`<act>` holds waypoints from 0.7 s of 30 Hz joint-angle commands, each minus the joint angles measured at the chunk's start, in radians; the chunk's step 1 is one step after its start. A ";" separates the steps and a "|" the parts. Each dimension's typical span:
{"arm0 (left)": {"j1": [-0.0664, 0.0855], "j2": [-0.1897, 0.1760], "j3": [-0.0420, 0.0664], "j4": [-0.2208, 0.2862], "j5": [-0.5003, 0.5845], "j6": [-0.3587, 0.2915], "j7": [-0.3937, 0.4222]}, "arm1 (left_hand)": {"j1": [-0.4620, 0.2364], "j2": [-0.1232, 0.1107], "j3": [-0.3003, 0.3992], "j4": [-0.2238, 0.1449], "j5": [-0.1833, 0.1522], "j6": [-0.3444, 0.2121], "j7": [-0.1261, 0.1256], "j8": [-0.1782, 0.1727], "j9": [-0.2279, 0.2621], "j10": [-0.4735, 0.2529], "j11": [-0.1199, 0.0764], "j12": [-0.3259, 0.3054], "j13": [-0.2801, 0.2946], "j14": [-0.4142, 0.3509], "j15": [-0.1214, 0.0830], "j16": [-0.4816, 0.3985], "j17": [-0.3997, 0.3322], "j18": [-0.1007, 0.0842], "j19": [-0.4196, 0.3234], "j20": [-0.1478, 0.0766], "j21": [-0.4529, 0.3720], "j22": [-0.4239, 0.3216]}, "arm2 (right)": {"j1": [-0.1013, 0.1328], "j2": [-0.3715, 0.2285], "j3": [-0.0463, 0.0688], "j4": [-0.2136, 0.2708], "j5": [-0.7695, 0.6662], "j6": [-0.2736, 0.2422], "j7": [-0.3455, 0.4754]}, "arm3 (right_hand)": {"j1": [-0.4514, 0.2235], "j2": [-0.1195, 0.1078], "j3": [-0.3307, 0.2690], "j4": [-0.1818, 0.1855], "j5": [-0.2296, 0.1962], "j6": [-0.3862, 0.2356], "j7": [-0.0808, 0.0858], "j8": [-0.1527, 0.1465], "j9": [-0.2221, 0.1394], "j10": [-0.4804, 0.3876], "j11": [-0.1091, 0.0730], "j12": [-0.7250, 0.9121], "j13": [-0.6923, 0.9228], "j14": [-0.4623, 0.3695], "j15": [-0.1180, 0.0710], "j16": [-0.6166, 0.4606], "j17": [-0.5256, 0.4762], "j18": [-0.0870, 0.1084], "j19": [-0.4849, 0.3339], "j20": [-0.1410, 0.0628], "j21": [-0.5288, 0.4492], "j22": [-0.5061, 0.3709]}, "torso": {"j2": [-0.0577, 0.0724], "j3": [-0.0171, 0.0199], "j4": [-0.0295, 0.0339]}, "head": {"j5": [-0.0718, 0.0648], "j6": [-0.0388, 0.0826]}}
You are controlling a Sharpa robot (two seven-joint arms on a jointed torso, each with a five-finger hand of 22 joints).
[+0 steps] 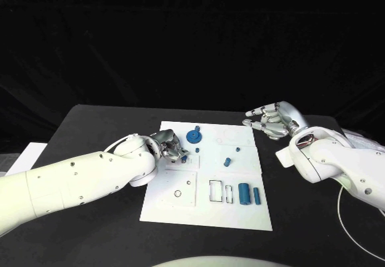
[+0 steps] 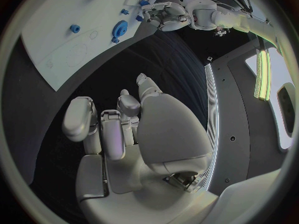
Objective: Assemble the parts on the task board
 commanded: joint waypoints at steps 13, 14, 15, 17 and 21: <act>-0.008 0.008 0.000 -0.010 -0.048 0.042 -0.009 | -0.010 -0.003 0.148 -0.139 0.001 0.003 -0.006 0.006 0.000 0.007 0.000 0.005 0.000 0.105 0.006 0.003 0.263 -0.013 0.016 0.003 0.006 0.086 | -0.001 0.001 0.000 0.001 -0.004 0.014 0.012 | -0.006 0.005 -0.002 0.008 0.002 0.006 0.000 0.003 0.000 -0.010 0.000 -0.004 -0.002 0.066 -0.007 -0.007 0.102 0.013 -0.008 -0.002 -0.005 -0.003 | -0.001 -0.0002 -0.0005 | 0.002 -0.005; -0.008 0.007 0.000 -0.010 -0.050 0.042 -0.009 | -0.010 -0.003 0.148 -0.139 0.001 0.003 -0.006 0.006 0.000 0.007 0.000 0.005 0.000 0.105 0.006 0.003 0.263 -0.013 0.016 0.003 0.006 0.086 | -0.001 0.001 0.000 0.001 -0.004 0.014 0.012 | -0.006 0.005 -0.002 0.008 0.002 0.006 0.000 0.003 0.000 -0.010 0.000 -0.004 -0.002 0.066 -0.007 -0.007 0.102 0.013 -0.008 -0.002 -0.005 -0.003 | 0.000 0.0001 -0.0006 | 0.002 -0.005; -0.008 0.007 0.000 -0.010 -0.053 0.043 -0.009 | -0.010 -0.003 0.148 -0.139 0.001 0.003 -0.006 0.006 0.000 0.007 0.000 0.005 0.000 0.105 0.006 0.003 0.263 -0.013 0.016 0.003 0.006 0.086 | -0.002 0.001 0.000 0.001 -0.004 0.014 0.012 | -0.006 0.005 -0.002 0.008 0.002 0.006 0.000 0.003 0.000 -0.010 0.000 -0.004 -0.002 0.066 -0.007 -0.007 0.102 0.013 -0.008 -0.002 -0.005 -0.003 | 0.000 0.0000 -0.0006 | 0.001 -0.006; -0.008 0.006 0.000 -0.008 -0.059 0.045 -0.010 | -0.012 -0.005 0.148 -0.139 0.000 0.003 -0.007 0.006 0.001 0.007 0.000 0.005 0.001 0.105 0.006 0.003 0.263 -0.013 0.016 0.003 0.006 0.086 | -0.002 0.002 0.000 0.001 -0.004 0.015 0.013 | -0.006 0.005 -0.002 0.008 0.002 0.006 0.000 0.003 0.000 -0.010 0.000 -0.004 -0.002 0.066 -0.007 -0.007 0.102 0.013 -0.008 -0.002 -0.005 -0.003 | 0.000 0.0000 -0.0003 | 0.001 -0.007; -0.009 0.003 0.000 -0.004 -0.066 0.049 -0.010 | -0.015 -0.009 0.147 -0.139 -0.003 0.005 -0.008 0.005 0.001 0.009 -0.001 0.007 0.002 0.105 0.005 0.003 0.263 -0.014 0.017 0.003 0.006 0.087 | -0.002 0.003 0.000 0.000 -0.003 0.016 0.014 | -0.006 0.005 -0.002 0.008 0.002 0.006 0.000 0.003 0.000 -0.010 0.000 -0.004 -0.002 0.066 -0.007 -0.007 0.102 0.013 -0.008 -0.002 -0.005 -0.003 | 0.000 0.0000 0.0000 | 0.001 -0.008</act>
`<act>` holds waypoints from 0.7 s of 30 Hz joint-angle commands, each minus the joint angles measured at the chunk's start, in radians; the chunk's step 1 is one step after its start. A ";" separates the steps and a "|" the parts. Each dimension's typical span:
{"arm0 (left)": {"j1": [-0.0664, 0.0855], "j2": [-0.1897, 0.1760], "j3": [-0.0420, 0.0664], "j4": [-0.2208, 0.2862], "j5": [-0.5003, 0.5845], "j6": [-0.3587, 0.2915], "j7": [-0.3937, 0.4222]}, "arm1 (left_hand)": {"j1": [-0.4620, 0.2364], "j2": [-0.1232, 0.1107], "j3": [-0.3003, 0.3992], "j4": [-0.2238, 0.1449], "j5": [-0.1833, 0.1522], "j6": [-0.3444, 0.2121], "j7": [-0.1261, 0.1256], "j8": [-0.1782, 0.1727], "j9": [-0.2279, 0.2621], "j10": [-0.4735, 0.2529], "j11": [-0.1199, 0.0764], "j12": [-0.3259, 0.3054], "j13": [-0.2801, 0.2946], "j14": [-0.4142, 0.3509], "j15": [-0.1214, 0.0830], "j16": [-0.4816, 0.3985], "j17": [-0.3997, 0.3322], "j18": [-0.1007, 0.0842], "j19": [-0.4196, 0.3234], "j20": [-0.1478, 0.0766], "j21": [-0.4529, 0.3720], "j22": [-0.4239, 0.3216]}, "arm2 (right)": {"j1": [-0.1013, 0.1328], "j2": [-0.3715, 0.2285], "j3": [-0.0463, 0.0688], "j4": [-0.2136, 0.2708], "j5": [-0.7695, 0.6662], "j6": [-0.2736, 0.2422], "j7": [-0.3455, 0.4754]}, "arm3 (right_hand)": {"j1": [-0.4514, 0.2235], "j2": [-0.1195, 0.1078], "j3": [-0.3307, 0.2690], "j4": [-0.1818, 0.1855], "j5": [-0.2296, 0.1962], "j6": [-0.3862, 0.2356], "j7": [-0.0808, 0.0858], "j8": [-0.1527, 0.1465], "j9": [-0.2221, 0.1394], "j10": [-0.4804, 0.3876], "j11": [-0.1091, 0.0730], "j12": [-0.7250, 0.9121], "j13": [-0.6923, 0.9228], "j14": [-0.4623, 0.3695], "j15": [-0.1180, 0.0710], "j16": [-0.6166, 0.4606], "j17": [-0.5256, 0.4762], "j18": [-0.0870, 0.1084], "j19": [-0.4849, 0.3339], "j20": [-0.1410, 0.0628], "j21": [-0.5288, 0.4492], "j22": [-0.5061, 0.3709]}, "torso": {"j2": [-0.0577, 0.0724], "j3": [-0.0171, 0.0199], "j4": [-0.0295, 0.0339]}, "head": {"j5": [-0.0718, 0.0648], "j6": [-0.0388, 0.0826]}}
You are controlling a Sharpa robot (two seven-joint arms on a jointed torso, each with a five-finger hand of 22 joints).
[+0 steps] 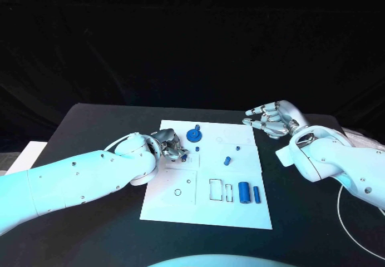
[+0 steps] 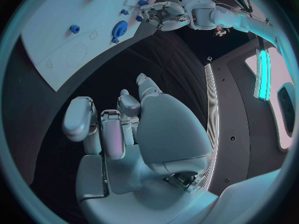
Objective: Assemble the parts on the task board
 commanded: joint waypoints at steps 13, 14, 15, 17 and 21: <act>-0.006 -0.011 -0.002 0.018 -0.015 0.014 -0.003 | -0.007 -0.026 0.113 -0.124 -0.008 0.018 -0.013 -0.001 0.001 0.014 -0.005 0.009 0.005 0.105 0.002 0.003 0.263 -0.015 0.019 0.001 0.009 0.093 | -0.006 0.004 0.000 -0.002 -0.004 0.016 0.014 | -0.006 0.006 0.001 0.006 0.002 0.006 0.000 0.003 0.000 -0.010 0.000 -0.004 -0.001 0.066 -0.007 -0.004 0.101 0.013 -0.008 -0.002 -0.006 -0.001 | 0.001 0.0002 0.0001 | 0.002 -0.004; -0.006 -0.012 -0.002 0.019 -0.015 0.012 -0.002 | -0.008 -0.028 0.112 -0.126 -0.008 0.020 -0.013 -0.001 0.000 0.014 -0.006 0.009 0.004 0.105 0.002 0.003 0.263 -0.015 0.019 0.000 0.009 0.093 | -0.007 0.004 0.000 -0.002 -0.004 0.016 0.015 | -0.006 0.006 0.001 0.006 0.002 0.006 0.000 0.003 0.000 -0.010 0.000 -0.004 -0.001 0.066 -0.007 -0.004 0.101 0.013 -0.008 -0.002 -0.006 -0.001 | 0.000 -0.0001 0.0003 | 0.002 -0.005; -0.006 -0.012 -0.002 0.020 -0.015 0.010 -0.002 | -0.008 -0.030 0.110 -0.126 -0.008 0.021 -0.014 -0.002 0.000 0.014 -0.006 0.009 0.005 0.105 0.001 0.003 0.263 -0.015 0.019 0.000 0.009 0.093 | -0.007 0.005 0.000 -0.002 -0.004 0.016 0.015 | -0.006 0.006 0.001 0.006 0.002 0.006 0.000 0.003 0.000 -0.010 0.000 -0.004 -0.001 0.066 -0.007 -0.004 0.101 0.013 -0.008 -0.002 -0.006 -0.001 | 0.000 -0.0002 0.0003 | 0.002 -0.005; -0.006 -0.014 -0.002 0.022 -0.015 0.006 -0.001 | -0.009 -0.032 0.107 -0.127 -0.008 0.023 -0.014 -0.002 0.000 0.015 -0.007 0.010 0.005 0.105 0.001 0.003 0.263 -0.015 0.019 0.000 0.010 0.094 | -0.008 0.005 0.000 -0.003 -0.004 0.016 0.015 | -0.006 0.006 0.001 0.006 0.002 0.006 0.000 0.003 0.000 -0.010 0.000 -0.004 -0.001 0.066 -0.007 -0.004 0.101 0.013 -0.008 -0.002 -0.006 -0.001 | 0.000 -0.0003 0.0004 | 0.002 -0.006; -0.007 -0.015 -0.002 0.026 -0.015 -0.002 0.001 | -0.009 -0.036 0.103 -0.129 -0.009 0.028 -0.016 -0.003 -0.001 0.016 -0.008 0.012 0.007 0.105 0.000 0.003 0.263 -0.015 0.020 -0.001 0.011 0.096 | -0.008 0.005 0.000 -0.003 -0.004 0.016 0.016 | -0.006 0.006 0.001 0.006 0.002 0.006 0.000 0.003 0.000 -0.010 0.000 -0.004 -0.001 0.066 -0.007 -0.004 0.101 0.013 -0.008 -0.002 -0.006 -0.001 | 0.001 0.0000 0.0006 | 0.001 -0.006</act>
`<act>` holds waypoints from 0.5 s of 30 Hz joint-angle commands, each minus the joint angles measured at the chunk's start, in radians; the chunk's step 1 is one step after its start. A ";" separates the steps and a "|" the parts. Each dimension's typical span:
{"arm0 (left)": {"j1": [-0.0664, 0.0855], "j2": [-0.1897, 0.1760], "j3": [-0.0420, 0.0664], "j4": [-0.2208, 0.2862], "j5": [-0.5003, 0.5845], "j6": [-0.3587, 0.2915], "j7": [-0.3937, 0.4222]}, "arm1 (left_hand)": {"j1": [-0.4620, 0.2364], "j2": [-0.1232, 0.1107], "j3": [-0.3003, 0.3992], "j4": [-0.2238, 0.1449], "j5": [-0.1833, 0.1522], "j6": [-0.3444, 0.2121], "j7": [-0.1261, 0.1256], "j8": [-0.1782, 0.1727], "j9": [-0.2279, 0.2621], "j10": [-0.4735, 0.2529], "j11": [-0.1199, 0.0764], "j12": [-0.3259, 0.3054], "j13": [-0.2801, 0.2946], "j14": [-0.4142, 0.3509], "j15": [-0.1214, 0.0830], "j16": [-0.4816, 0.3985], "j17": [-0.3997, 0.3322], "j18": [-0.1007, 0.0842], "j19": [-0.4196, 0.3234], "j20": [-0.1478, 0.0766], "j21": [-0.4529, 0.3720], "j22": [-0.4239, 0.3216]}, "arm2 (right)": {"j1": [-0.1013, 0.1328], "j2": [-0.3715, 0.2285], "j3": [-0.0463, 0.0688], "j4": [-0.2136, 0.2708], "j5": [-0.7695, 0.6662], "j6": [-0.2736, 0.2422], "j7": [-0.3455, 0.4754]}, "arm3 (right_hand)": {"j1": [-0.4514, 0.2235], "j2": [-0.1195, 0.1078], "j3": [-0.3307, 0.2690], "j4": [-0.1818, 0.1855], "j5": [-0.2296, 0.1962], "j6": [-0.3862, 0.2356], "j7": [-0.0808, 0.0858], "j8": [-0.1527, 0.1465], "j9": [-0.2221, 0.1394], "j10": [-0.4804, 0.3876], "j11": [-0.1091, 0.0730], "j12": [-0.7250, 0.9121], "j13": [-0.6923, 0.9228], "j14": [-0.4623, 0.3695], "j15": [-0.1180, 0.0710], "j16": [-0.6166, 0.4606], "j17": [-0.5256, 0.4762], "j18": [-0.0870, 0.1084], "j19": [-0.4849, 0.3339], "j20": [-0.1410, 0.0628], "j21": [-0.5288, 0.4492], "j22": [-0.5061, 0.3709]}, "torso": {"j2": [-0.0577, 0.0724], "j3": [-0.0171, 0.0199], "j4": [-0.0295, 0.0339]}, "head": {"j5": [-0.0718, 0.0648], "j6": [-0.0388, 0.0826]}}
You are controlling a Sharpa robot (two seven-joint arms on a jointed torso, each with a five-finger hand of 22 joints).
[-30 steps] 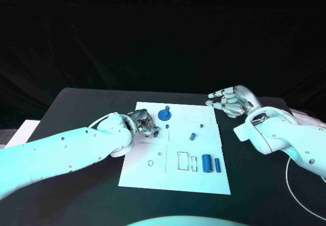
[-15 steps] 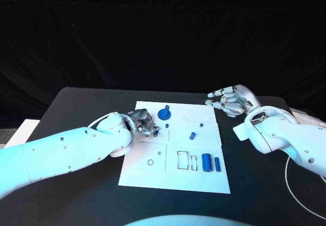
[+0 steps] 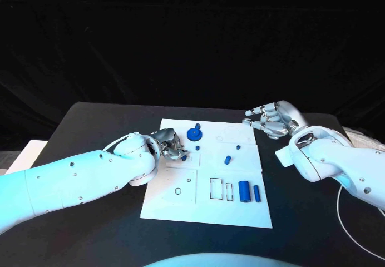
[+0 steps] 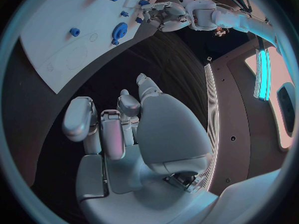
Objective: Assemble the parts on the task board
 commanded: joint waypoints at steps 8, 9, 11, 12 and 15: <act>-0.004 -0.003 -0.002 0.007 -0.004 -0.016 0.002 | -0.010 -0.016 0.085 -0.108 -0.003 0.028 -0.012 -0.007 -0.005 0.011 -0.002 0.009 0.007 0.105 -0.002 0.003 0.263 -0.016 0.021 -0.003 0.007 0.099 | -0.003 0.002 0.000 -0.001 -0.004 0.012 0.014 | -0.006 0.007 0.001 0.006 0.002 0.006 0.000 0.003 0.000 -0.008 0.003 -0.006 -0.003 0.066 -0.007 -0.005 0.099 0.013 -0.009 -0.002 -0.007 -0.004 | 0.000 0.0003 -0.0003 | 0.001 0.000; -0.004 -0.004 -0.001 0.008 -0.004 -0.018 0.001 | -0.012 -0.016 0.082 -0.108 -0.003 0.029 -0.012 -0.007 -0.005 0.012 -0.002 0.009 0.007 0.105 -0.002 0.003 0.263 -0.016 0.021 -0.003 0.007 0.099 | -0.004 0.003 0.000 -0.001 -0.004 0.012 0.014 | -0.006 0.007 0.001 0.006 0.002 0.006 0.000 0.003 0.000 -0.008 0.003 -0.006 -0.003 0.066 -0.007 -0.005 0.099 0.013 -0.009 -0.002 -0.007 -0.004 | 0.000 0.0005 -0.0004 | 0.001 0.000; -0.004 -0.004 -0.001 0.008 -0.004 -0.021 0.001 | -0.015 -0.016 0.077 -0.106 -0.003 0.031 -0.012 -0.009 -0.006 0.012 -0.002 0.010 0.008 0.105 -0.002 0.003 0.263 -0.016 0.022 -0.004 0.007 0.100 | -0.004 0.004 0.000 -0.002 -0.004 0.013 0.014 | -0.006 0.007 0.001 0.006 0.002 0.006 0.000 0.003 0.000 -0.008 0.003 -0.006 -0.003 0.066 -0.007 -0.005 0.099 0.013 -0.009 -0.002 -0.007 -0.004 | 0.000 0.0005 -0.0009 | 0.001 -0.001; -0.004 -0.004 -0.001 0.008 -0.004 -0.022 0.000 | -0.017 -0.016 0.074 -0.105 -0.003 0.033 -0.013 -0.009 -0.006 0.012 -0.003 0.010 0.008 0.105 -0.002 0.003 0.263 -0.016 0.021 -0.004 0.007 0.100 | -0.004 0.004 0.000 -0.002 -0.003 0.013 0.014 | -0.006 0.007 0.001 0.006 0.002 0.006 0.000 0.003 0.000 -0.008 0.003 -0.006 -0.003 0.066 -0.007 -0.005 0.099 0.013 -0.009 -0.002 -0.007 -0.004 | 0.000 0.0009 -0.0010 | 0.001 -0.001; -0.004 -0.005 -0.001 0.008 -0.004 -0.025 0.000 | -0.021 -0.017 0.066 -0.103 -0.003 0.035 -0.013 -0.011 -0.007 0.012 -0.003 0.009 0.008 0.105 -0.003 0.003 0.263 -0.016 0.021 -0.004 0.007 0.100 | -0.005 0.004 0.000 -0.003 -0.003 0.013 0.014 | -0.006 0.007 0.001 0.006 0.002 0.006 0.000 0.003 0.000 -0.008 0.003 -0.006 -0.003 0.066 -0.007 -0.005 0.099 0.013 -0.009 -0.002 -0.007 -0.004 | 0.000 0.0007 -0.0004 | 0.001 0.000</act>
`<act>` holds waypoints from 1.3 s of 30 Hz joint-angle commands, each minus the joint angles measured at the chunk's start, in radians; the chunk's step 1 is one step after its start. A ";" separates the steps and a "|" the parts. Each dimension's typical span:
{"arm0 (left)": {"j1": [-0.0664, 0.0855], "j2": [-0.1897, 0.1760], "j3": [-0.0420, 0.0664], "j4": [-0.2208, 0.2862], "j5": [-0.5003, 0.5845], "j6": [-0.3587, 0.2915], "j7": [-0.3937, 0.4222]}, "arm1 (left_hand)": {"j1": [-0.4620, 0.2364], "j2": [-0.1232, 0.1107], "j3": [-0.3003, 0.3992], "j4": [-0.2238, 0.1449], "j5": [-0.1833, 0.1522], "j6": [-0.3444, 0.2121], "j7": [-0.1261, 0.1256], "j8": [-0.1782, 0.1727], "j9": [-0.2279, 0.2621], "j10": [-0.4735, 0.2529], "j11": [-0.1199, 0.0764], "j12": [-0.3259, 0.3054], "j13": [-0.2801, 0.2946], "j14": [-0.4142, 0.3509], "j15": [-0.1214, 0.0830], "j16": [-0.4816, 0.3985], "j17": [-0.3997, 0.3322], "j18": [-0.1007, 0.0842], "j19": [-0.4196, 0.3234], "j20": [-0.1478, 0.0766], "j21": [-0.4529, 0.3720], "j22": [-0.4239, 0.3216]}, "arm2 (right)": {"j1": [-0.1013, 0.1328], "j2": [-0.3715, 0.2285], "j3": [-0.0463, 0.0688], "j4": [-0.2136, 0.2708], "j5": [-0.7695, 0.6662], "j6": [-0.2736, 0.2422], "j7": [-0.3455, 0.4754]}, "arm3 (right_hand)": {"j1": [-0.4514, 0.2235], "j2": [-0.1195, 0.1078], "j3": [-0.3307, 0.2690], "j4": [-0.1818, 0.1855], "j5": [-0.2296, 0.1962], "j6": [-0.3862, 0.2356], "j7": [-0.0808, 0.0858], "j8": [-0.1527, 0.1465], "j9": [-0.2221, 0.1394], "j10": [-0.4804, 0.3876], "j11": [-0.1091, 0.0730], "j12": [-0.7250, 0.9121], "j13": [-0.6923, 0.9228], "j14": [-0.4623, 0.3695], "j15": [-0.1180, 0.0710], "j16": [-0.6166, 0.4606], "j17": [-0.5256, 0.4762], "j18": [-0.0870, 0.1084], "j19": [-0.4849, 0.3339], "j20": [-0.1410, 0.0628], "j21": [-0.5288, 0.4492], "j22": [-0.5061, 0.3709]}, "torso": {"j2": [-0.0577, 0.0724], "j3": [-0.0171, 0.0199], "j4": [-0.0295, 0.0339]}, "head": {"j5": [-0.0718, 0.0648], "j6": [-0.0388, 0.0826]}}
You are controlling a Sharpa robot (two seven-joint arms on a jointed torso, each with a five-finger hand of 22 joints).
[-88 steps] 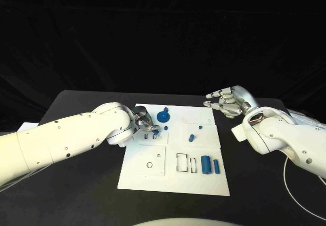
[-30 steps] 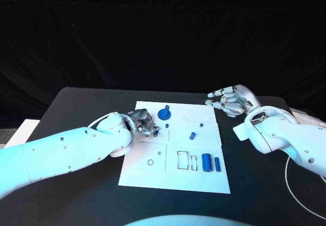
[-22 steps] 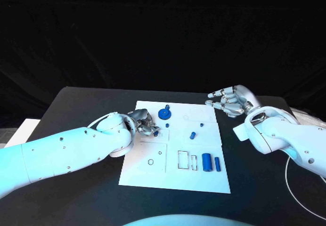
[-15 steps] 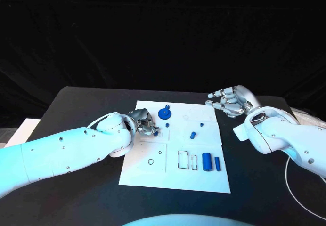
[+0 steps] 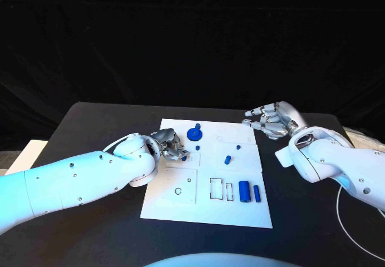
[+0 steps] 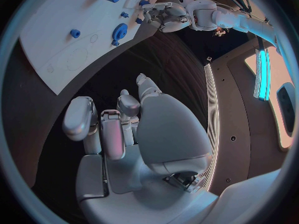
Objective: Assemble the parts on the task board
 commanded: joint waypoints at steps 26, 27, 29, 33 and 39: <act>-0.002 -0.004 -0.001 0.004 0.011 0.002 -0.011 | -0.055 -0.033 -0.037 -0.039 -0.001 0.046 -0.016 -0.016 -0.001 0.013 -0.005 0.011 0.010 0.105 -0.007 0.003 0.263 -0.018 0.026 -0.009 0.008 0.109 | -0.006 0.001 0.000 -0.003 0.001 0.013 0.013 | -0.006 0.008 0.001 0.007 0.002 0.006 0.000 0.003 0.000 -0.005 -0.001 -0.007 -0.001 0.066 -0.008 -0.006 0.098 0.014 -0.007 0.002 -0.004 -0.003 | 0.000 0.0003 0.0003 | 0.002 -0.003; -0.002 -0.004 -0.001 0.004 0.011 0.002 -0.011 | -0.057 -0.033 -0.041 -0.037 -0.001 0.046 -0.017 -0.016 -0.001 0.013 -0.005 0.011 0.010 0.105 -0.007 0.003 0.263 -0.018 0.026 -0.009 0.008 0.109 | -0.006 0.001 0.000 -0.003 0.001 0.013 0.013 | -0.006 0.008 0.001 0.007 0.002 0.006 0.000 0.003 0.000 -0.005 -0.001 -0.007 -0.001 0.066 -0.008 -0.006 0.098 0.014 -0.007 0.002 -0.004 -0.003 | 0.000 0.0003 0.0003 | 0.002 -0.003; -0.002 -0.004 -0.001 0.003 0.011 0.002 -0.014 | -0.060 -0.032 -0.046 -0.033 -0.001 0.047 -0.017 -0.016 -0.001 0.013 -0.005 0.011 0.011 0.105 -0.007 0.003 0.263 -0.018 0.026 -0.009 0.008 0.109 | -0.006 0.001 0.000 -0.003 0.001 0.013 0.013 | -0.006 0.009 0.001 0.008 0.002 0.005 0.000 0.002 -0.001 -0.005 -0.001 -0.007 -0.003 0.066 -0.008 -0.006 0.098 0.014 -0.007 0.002 -0.006 -0.005 | 0.000 0.0003 0.0003 | 0.002 -0.003; -0.002 -0.004 -0.001 0.003 0.011 0.003 -0.017 | -0.063 -0.030 -0.053 -0.028 0.000 0.047 -0.017 -0.017 0.000 0.014 -0.005 0.011 0.011 0.105 -0.007 0.003 0.263 -0.018 0.026 -0.009 0.008 0.109 | -0.006 0.002 0.000 -0.003 0.001 0.013 0.014 | -0.006 0.009 0.001 0.008 0.002 0.005 0.000 0.002 -0.001 -0.005 -0.001 -0.007 -0.003 0.066 -0.008 -0.006 0.098 0.014 -0.007 0.002 -0.006 -0.005 | 0.000 0.0004 0.0000 | 0.001 -0.003; -0.002 -0.004 -0.001 0.002 0.012 0.008 -0.023 | -0.066 -0.028 -0.062 -0.021 0.000 0.048 -0.017 -0.018 0.000 0.014 -0.005 0.012 0.011 0.105 -0.007 0.003 0.263 -0.018 0.026 -0.009 0.008 0.110 | -0.007 0.001 0.000 -0.003 0.002 0.014 0.014 | -0.006 0.009 0.001 0.008 0.002 0.005 0.000 0.002 -0.001 -0.005 -0.001 -0.007 -0.003 0.066 -0.008 -0.006 0.098 0.014 -0.007 0.002 -0.006 -0.005 | 0.000 0.0004 -0.0001 | 0.001 -0.004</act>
